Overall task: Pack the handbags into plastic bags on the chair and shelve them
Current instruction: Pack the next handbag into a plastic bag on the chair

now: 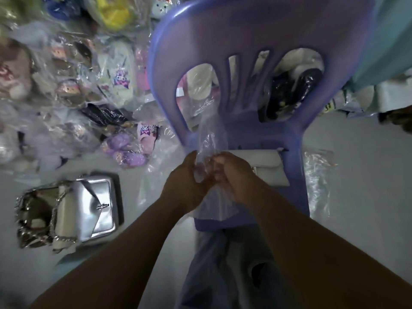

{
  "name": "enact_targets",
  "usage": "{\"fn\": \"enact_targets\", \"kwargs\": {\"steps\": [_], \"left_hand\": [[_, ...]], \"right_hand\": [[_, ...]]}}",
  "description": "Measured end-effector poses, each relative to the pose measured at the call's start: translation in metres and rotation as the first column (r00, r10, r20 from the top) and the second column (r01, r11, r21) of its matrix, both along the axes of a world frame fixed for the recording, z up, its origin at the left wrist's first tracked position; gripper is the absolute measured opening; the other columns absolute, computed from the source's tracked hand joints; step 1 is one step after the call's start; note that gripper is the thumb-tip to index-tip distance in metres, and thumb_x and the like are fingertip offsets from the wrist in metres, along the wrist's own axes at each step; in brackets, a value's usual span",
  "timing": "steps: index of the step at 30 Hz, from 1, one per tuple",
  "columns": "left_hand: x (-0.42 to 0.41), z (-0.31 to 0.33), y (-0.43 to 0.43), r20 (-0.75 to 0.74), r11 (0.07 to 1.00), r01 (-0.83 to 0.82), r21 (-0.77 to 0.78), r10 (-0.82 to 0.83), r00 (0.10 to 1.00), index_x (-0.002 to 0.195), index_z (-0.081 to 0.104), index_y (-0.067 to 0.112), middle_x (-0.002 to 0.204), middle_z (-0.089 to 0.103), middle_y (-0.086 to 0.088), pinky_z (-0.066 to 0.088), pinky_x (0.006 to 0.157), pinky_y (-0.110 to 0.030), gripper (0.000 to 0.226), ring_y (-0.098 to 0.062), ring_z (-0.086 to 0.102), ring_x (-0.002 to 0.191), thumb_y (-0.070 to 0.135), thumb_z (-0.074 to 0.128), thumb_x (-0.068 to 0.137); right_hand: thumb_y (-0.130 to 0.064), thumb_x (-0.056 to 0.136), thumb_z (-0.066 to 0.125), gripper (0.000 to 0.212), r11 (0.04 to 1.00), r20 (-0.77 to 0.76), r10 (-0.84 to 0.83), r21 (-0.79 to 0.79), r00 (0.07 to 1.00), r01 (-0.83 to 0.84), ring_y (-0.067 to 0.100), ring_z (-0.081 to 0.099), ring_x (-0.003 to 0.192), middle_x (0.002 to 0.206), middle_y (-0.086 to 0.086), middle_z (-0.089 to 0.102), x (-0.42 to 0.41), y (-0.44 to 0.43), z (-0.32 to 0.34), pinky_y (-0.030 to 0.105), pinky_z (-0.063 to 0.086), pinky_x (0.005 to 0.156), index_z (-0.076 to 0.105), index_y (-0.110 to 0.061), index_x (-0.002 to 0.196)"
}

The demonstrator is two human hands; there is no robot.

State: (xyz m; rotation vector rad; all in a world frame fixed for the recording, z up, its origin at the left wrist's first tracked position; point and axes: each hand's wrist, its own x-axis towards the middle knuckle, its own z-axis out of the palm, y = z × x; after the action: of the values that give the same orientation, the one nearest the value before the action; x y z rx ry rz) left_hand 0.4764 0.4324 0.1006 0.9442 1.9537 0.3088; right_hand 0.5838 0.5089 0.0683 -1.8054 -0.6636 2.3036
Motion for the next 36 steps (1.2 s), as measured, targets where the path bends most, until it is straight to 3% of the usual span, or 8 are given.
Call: {"fn": "enact_targets", "kwargs": {"steps": [4, 7, 10, 13, 16, 23, 30, 36], "left_hand": [[-0.011, -0.012, -0.011, -0.206, 0.990, -0.104, 0.099, 0.122, 0.971, 0.128, 0.062, 0.024, 0.112, 0.067, -0.010, 0.042, 0.082, -0.027, 0.039, -0.031, 0.063, 0.103, 0.017, 0.066, 0.090], [-0.019, -0.014, -0.010, -0.503, 0.999, -0.021, 0.025, 0.031, 0.864, 0.122, 0.067, 0.025, 0.108, 0.060, -0.012, 0.048, 0.087, -0.042, 0.040, -0.035, 0.058, 0.102, 0.007, 0.059, 0.086], [-0.026, -0.017, -0.007, -0.691, 1.000, 0.001, -0.025, -0.018, 0.723, 0.119, 0.069, 0.023, 0.108, 0.059, -0.012, 0.036, 0.087, -0.043, 0.044, -0.036, 0.052, 0.104, 0.001, 0.057, 0.082], [-0.026, -0.023, -0.005, -0.813, 0.997, 0.078, -0.024, -0.065, 0.579, 0.107, 0.072, 0.015, 0.097, 0.057, -0.014, 0.032, 0.078, -0.043, 0.029, -0.037, 0.050, 0.093, 0.007, 0.070, 0.078], [-0.024, -0.025, -0.005, -0.832, 0.984, 0.169, -0.061, -0.144, 0.536, 0.115, 0.065, 0.016, 0.099, 0.052, -0.013, 0.033, 0.077, -0.043, 0.051, -0.035, 0.047, 0.093, 0.036, 0.083, 0.071], [-0.018, -0.029, -0.021, -0.762, 0.967, 0.169, -0.192, -0.256, 0.595, 0.132, 0.050, 0.023, 0.108, 0.042, -0.012, 0.034, 0.080, -0.043, 0.094, -0.033, 0.040, 0.097, 0.060, 0.087, 0.054], [-0.022, -0.037, -0.034, -0.831, 0.960, 0.184, -0.211, -0.275, 0.483, 0.121, 0.060, 0.011, 0.092, 0.045, -0.016, 0.021, 0.069, -0.039, 0.060, -0.034, 0.041, 0.083, -0.005, 0.060, 0.063], [-0.001, -0.042, -0.035, -0.743, 0.975, 0.136, -0.175, -0.222, 0.631, 0.096, 0.068, 0.006, 0.074, 0.064, -0.013, 0.036, 0.067, -0.039, 0.018, -0.036, 0.060, 0.070, 0.004, 0.069, 0.078]], "right_hand": [[-0.007, 0.097, 0.049, 0.022, 0.998, 0.022, -0.018, 0.065, 1.000, 0.016, 0.017, 0.056, 0.071, 0.077, 0.001, 0.056, -0.013, 0.006, -0.003, 0.034, 0.049, 0.074, 0.054, -0.018, 0.079], [-0.015, 0.092, 0.052, 0.018, 0.945, -0.035, -0.324, 0.027, 0.946, 0.325, 0.012, 0.044, 0.055, 0.065, -0.001, 0.047, -0.015, 0.014, -0.011, 0.027, 0.040, 0.057, 0.051, -0.019, 0.075], [-0.016, 0.094, 0.049, 0.015, 0.894, 0.295, -0.083, 0.444, 0.952, -0.059, 0.021, 0.054, 0.082, 0.090, 0.006, 0.059, 0.000, 0.014, -0.026, 0.032, 0.044, 0.077, 0.061, -0.017, 0.087], [-0.012, 0.083, 0.060, 0.043, 0.518, 0.652, 0.309, 0.495, 0.693, -0.697, 0.033, 0.051, 0.119, 0.127, 0.015, 0.056, 0.021, 0.015, -0.041, 0.037, 0.038, 0.105, 0.060, -0.012, 0.126], [-0.038, 0.077, 0.073, 0.093, 0.112, 0.697, 0.686, 0.185, 0.210, -0.976, 0.037, 0.022, 0.147, 0.159, 0.011, 0.025, 0.034, 0.026, -0.041, 0.046, 0.022, 0.120, 0.022, -0.032, 0.155], [-0.070, 0.052, 0.086, 0.144, -0.152, 0.735, 0.668, -0.021, -0.119, -0.988, 0.048, 0.013, 0.143, 0.155, 0.018, 0.018, 0.032, 0.043, -0.032, 0.067, 0.013, 0.117, -0.004, -0.030, 0.158], [-0.066, 0.049, 0.086, 0.123, -0.070, 0.796, 0.605, 0.096, 0.034, -0.993, 0.043, 0.032, 0.132, 0.142, 0.011, 0.030, 0.052, 0.030, -0.033, 0.062, 0.021, 0.115, 0.023, -0.026, 0.146], [-0.050, 0.053, 0.095, 0.117, 0.344, 0.599, 0.591, 0.418, 0.539, -0.841, 0.028, 0.043, 0.132, 0.144, 0.003, 0.040, 0.080, 0.062, -0.009, 0.047, 0.041, 0.106, 0.031, -0.025, 0.147]]}}
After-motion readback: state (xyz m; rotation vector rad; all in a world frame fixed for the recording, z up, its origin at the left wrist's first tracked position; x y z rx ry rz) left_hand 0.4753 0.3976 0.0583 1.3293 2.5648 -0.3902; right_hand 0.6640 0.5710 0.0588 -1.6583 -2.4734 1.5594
